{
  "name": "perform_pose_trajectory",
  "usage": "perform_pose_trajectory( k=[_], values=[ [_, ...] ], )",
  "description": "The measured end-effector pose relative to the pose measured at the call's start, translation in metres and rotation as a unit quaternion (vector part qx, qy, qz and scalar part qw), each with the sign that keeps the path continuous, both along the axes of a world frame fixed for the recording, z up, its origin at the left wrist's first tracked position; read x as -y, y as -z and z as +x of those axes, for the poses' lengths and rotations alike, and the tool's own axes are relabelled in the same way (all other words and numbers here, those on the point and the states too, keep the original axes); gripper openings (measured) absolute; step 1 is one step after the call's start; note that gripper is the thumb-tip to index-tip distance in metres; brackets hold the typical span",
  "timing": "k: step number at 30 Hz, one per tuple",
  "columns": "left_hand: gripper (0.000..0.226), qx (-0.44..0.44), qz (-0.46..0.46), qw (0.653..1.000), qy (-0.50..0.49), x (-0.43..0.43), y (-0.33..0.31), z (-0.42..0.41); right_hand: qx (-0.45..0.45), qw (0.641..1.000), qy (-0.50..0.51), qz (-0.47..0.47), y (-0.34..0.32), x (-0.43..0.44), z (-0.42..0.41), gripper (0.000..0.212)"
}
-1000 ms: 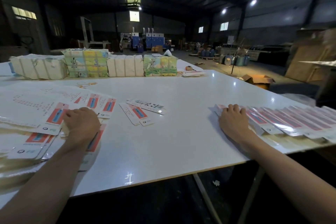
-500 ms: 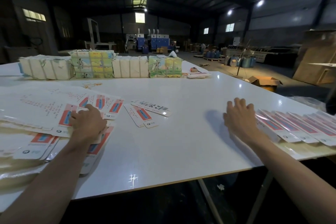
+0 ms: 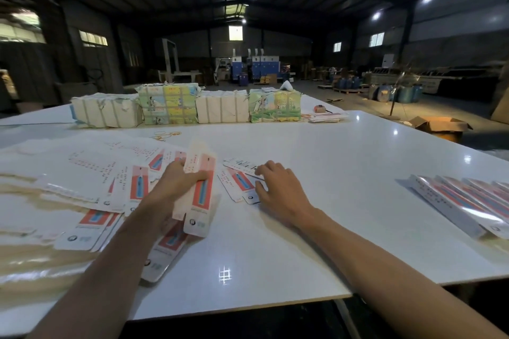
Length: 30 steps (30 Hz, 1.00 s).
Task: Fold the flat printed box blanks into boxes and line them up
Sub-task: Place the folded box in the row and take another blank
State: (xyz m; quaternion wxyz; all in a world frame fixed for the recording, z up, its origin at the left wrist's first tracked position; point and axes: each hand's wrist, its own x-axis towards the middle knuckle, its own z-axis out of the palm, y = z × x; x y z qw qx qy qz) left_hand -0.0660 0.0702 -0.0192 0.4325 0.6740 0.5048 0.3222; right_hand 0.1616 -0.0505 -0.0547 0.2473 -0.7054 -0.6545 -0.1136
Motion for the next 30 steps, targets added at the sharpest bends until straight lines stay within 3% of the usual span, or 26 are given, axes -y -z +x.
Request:
perform_pose_trajectory(
  k=[3, 6, 9, 14, 18, 22, 25, 30],
  values=[
    [0.042, 0.171, -0.152, 0.969, 0.095, 0.018, -0.007, 0.011, -0.113, 0.993, -0.022, 0.009, 0.009, 0.0, 0.008, 0.038],
    [0.04, 0.23, -0.191, 0.939, 0.168, 0.04, -0.001, 0.026, -0.239, 0.965, -0.05, 0.089, 0.007, 0.001, 0.013, 0.038],
    [0.024, 0.226, -0.191, 0.934, 0.2, 0.056, 0.013, 0.042, -0.301, 0.942, -0.07, 0.132, 0.003, 0.0, 0.012, 0.041],
    [0.04, 0.271, -0.183, 0.923, 0.204, 0.062, 0.021, 0.066, -0.317, 0.939, -0.119, 0.058, 0.006, 0.002, 0.007, 0.047],
    [0.041, 0.291, -0.295, 0.889, 0.194, 0.05, 0.011, 0.076, -0.339, 0.932, -0.101, 0.076, 0.002, 0.002, 0.01, 0.039],
    [0.048, 0.22, -0.248, 0.912, 0.241, 0.049, 0.013, 0.078, -0.448, 0.883, -0.124, 0.068, 0.0, 0.004, 0.014, 0.017],
    [0.06, 0.239, -0.247, 0.897, 0.279, 0.053, 0.027, 0.077, -0.519, 0.845, -0.122, 0.036, -0.005, 0.003, 0.015, 0.028],
    [0.082, 0.227, -0.241, 0.885, 0.326, 0.051, 0.037, 0.071, -0.485, 0.867, -0.11, -0.026, -0.017, 0.005, 0.021, 0.041]
  ],
)
